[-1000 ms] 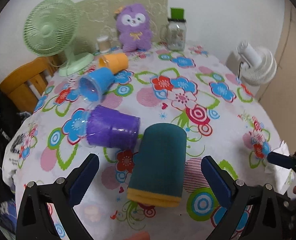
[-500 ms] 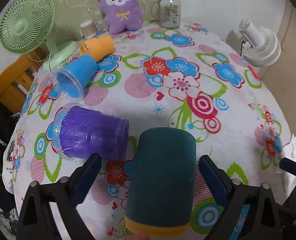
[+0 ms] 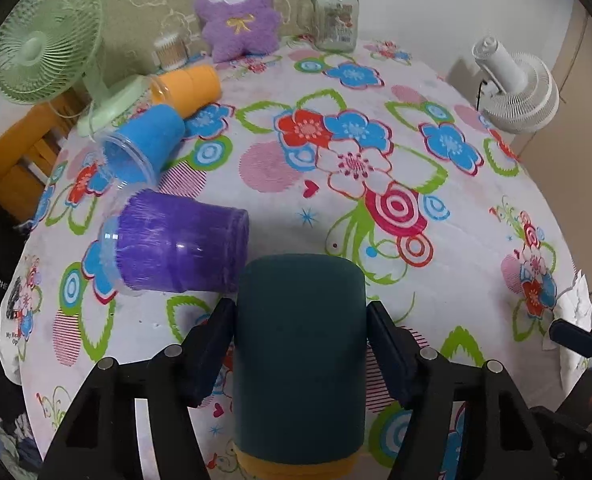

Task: Flip cup upside down
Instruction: 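Grasp the teal cup with the left gripper and turn it rim down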

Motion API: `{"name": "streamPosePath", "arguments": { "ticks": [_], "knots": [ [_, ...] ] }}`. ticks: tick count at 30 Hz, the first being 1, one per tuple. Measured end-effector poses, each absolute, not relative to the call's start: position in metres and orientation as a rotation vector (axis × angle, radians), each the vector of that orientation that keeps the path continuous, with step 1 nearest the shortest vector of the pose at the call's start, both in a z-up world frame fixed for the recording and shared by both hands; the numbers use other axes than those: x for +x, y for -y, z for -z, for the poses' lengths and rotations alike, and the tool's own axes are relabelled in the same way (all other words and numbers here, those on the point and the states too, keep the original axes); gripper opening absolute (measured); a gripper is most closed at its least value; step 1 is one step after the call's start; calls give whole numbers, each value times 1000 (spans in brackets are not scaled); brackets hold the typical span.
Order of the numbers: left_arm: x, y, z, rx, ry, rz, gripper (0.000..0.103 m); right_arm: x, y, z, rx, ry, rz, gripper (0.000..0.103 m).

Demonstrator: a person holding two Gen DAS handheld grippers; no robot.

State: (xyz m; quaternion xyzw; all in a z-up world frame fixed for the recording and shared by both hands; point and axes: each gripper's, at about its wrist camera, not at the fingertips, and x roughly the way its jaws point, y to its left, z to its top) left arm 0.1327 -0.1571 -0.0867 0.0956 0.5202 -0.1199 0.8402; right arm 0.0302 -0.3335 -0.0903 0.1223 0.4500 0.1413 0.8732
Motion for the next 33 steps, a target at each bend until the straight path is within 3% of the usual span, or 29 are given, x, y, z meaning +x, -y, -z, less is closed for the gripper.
{"name": "streamPosePath", "arguments": {
  "ticks": [33],
  "knots": [
    [56,102,9,25,-853,203,68,17,285,62,151,-893,-396,91]
  ]
}}
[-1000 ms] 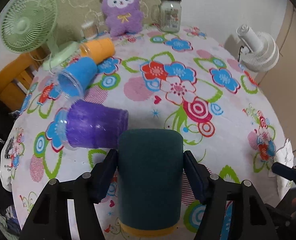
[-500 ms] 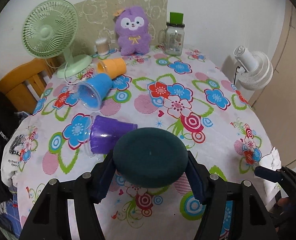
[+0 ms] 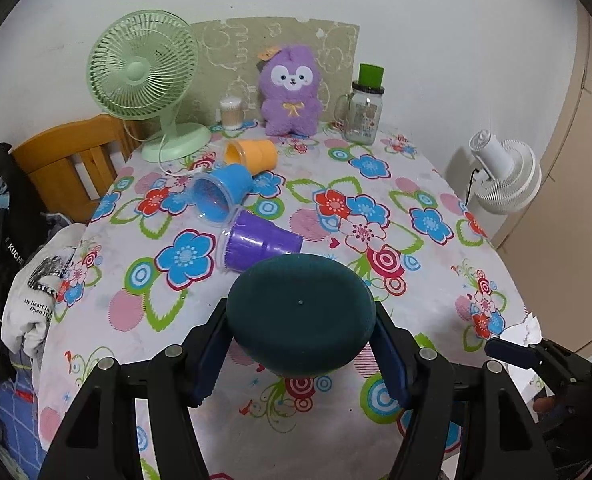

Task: Flip cup upside down
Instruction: 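Grasp the teal cup with the left gripper and turn it rim down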

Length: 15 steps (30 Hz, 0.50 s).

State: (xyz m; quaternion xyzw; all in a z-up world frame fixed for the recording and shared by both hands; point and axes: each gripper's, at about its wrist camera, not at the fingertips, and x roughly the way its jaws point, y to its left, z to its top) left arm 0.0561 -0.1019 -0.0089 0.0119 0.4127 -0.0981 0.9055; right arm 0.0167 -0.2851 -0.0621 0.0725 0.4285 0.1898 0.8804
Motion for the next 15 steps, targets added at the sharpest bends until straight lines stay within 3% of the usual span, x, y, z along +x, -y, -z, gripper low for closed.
{"name": "streamPosePath", "arguments": {
  "ticks": [15],
  "knots": [
    [28,82,-6,-54,-769,169,68,17,262,51,42,-841,-371,91]
  ]
}}
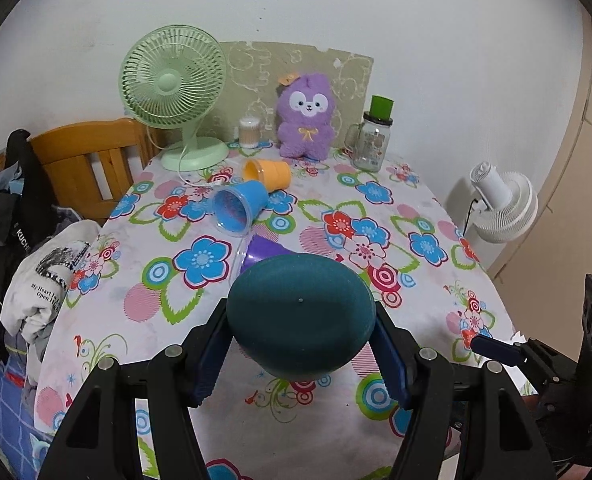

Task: Flip cup upside down
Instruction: 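Grasp the teal cup with the left gripper and turn it rim down, then set the teal cup upside down on the table and open the left gripper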

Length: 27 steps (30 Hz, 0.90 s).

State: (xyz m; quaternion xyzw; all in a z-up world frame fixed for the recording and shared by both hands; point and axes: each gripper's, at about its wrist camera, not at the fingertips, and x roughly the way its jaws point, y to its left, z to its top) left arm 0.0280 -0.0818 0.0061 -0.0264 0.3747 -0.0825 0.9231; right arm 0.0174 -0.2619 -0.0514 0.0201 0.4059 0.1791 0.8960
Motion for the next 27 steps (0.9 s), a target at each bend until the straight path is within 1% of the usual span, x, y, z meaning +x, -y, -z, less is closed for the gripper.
{"name": "streamPosePath", "arguments": {
  "ticks": [11,27],
  "knots": [
    [22,73,7,-70,-768,127,68,26,251,61,22,-868,-389,91],
    [25,75,24,-75,-814,116,68,30,250,69,15,-890,-395,91]
  ]
}}
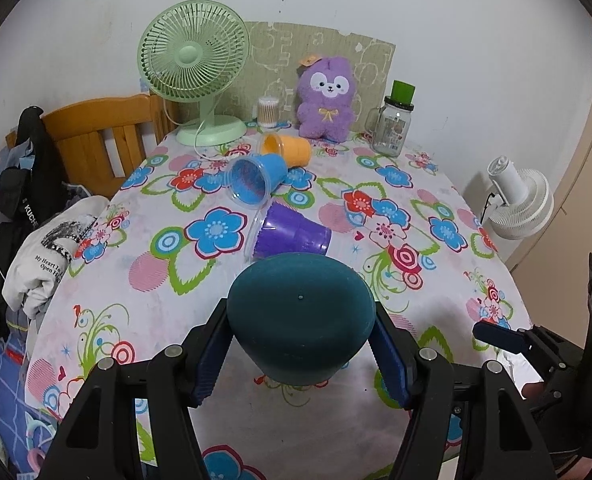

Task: Flip cup upside down
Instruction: 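Set the teal cup upside down on the table and open the left gripper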

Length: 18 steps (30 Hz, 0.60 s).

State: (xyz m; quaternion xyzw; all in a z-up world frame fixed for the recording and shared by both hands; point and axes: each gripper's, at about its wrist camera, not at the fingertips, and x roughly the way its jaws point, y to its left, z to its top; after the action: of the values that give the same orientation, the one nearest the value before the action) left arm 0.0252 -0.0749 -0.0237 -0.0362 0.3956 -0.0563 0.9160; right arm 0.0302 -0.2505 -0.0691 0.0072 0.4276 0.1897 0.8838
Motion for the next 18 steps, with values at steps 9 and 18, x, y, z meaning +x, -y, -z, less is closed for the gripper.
{"name": "streamPosePath", "arguments": {
  "ticks": [9,18],
  "knots": [
    [25,75,18,-74,-797,125,68,31,250,71,12,-893,-399,91],
    [28,74,20,-76,-805,122,68,34,247,72,2,-905,-401,91]
  ]
}}
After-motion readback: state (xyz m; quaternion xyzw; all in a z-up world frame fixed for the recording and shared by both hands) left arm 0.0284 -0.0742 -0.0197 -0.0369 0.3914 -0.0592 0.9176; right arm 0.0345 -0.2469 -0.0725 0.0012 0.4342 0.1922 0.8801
